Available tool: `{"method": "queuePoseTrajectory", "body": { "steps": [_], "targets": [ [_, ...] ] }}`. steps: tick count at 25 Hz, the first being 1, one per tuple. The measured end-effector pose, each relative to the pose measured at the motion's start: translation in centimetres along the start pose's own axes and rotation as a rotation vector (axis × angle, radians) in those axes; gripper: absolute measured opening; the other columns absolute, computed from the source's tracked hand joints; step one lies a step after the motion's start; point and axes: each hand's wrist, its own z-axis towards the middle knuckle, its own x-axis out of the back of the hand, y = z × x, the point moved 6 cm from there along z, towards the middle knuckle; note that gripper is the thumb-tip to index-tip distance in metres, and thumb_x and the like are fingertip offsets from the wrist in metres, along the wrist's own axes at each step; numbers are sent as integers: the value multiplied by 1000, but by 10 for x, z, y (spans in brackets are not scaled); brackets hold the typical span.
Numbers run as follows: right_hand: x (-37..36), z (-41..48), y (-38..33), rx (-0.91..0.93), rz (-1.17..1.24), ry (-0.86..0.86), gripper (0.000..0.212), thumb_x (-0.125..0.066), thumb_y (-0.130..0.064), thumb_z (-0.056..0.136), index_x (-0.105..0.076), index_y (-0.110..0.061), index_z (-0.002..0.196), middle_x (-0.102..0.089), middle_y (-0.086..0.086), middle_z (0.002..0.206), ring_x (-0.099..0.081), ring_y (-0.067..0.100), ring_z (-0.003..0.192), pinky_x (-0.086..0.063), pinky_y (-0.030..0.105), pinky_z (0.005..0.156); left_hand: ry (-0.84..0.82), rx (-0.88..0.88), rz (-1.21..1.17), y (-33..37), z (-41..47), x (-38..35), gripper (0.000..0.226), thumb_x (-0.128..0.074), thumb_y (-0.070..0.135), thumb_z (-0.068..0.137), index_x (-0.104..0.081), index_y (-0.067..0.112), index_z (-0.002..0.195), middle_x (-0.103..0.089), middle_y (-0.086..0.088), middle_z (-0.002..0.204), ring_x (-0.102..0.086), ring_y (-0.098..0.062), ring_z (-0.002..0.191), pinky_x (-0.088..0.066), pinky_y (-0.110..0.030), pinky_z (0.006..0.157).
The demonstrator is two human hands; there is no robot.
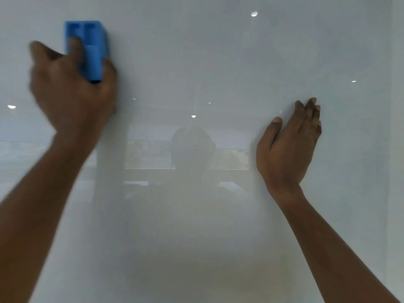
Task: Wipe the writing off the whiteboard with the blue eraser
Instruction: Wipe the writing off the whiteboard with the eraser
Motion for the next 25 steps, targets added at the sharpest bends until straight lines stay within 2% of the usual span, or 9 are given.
{"method": "queuePoseTrajectory", "body": {
  "steps": [1, 3, 5, 9, 13, 17, 19, 21, 25],
  "targets": [
    [0, -1, 1, -4, 3, 1, 56, -33, -27, 107, -36, 2, 155, -28, 21, 168, -22, 33, 159, -18, 46, 131, -35, -7, 28, 29, -16, 6, 63, -48, 70, 97, -58, 35, 148, -64, -15, 130, -65, -40, 107, -53, -44, 89],
    [0, -1, 2, 6, 12, 4, 56, -33, -27, 108, -37, 2, 155, -28, 21, 168, -22, 34, 159, -18, 46, 131, -67, -173, -23, 90, -62, 1, 61, -58, 53, 96, -66, 19, 146, -62, -27, 120, -64, -46, 96, -49, -47, 76],
    [0, 1, 4, 7, 14, 4, 55, -34, -26, 108, -38, 2, 155, -30, 21, 167, -24, 34, 158, -19, 46, 130, -106, -378, -83, 143, -109, -10, 55, -66, 43, 93, -73, 9, 136, -65, -27, 105, -62, -40, 77, -49, -41, 61],
    [1, 1, 7, 2, 17, -5, 53, -33, -23, 108, -39, 0, 155, -31, 20, 167, -26, 34, 157, -22, 47, 130, -127, -557, -70, 166, -153, -12, 51, -70, 42, 93, -76, 7, 129, -64, -18, 93, -44, -25, 65, -45, -34, 59],
    [2, 1, 9, 7, 26, -19, 52, -32, -22, 108, -39, -1, 155, -30, 19, 168, -23, 33, 158, -18, 46, 130, -51, -424, -26, 93, -116, 15, 50, -70, 45, 94, -76, 10, 131, -65, -23, 96, -63, -40, 67, -52, -43, 59],
    [2, -1, 5, 7, -1, -1, 53, -32, -23, 108, -38, 1, 155, -29, 21, 167, -23, 35, 158, -19, 47, 130, -81, 44, 146, -47, -61, 51, 73, -53, 75, 97, -56, 26, 151, -61, -25, 121, -65, -46, 96, -58, -56, 81],
    [1, -1, 4, 3, -19, -5, 54, -31, -24, 108, -37, 1, 155, -28, 21, 168, -22, 35, 158, -17, 47, 131, -74, 165, 154, -73, -50, 59, 83, -42, 85, 95, -45, 28, 156, -62, -22, 124, -64, -41, 103, -58, -55, 87],
    [0, -2, 3, 3, -23, -13, 54, -31, -24, 108, -36, 1, 156, -27, 22, 168, -22, 35, 158, -16, 46, 131, -29, 103, 180, -55, -67, 54, 67, -52, 68, 100, -60, 23, 149, -61, -27, 120, -63, -44, 99, -53, -52, 81],
    [1, -2, 1, 1, -17, -11, 54, -32, -24, 108, -36, 1, 156, -27, 22, 168, -22, 35, 158, -16, 46, 131, -57, -246, 26, 53, -131, 25, 55, -66, 45, 94, -74, 7, 134, -64, -28, 100, -66, -44, 74, -52, -42, 59]
  ]
}}
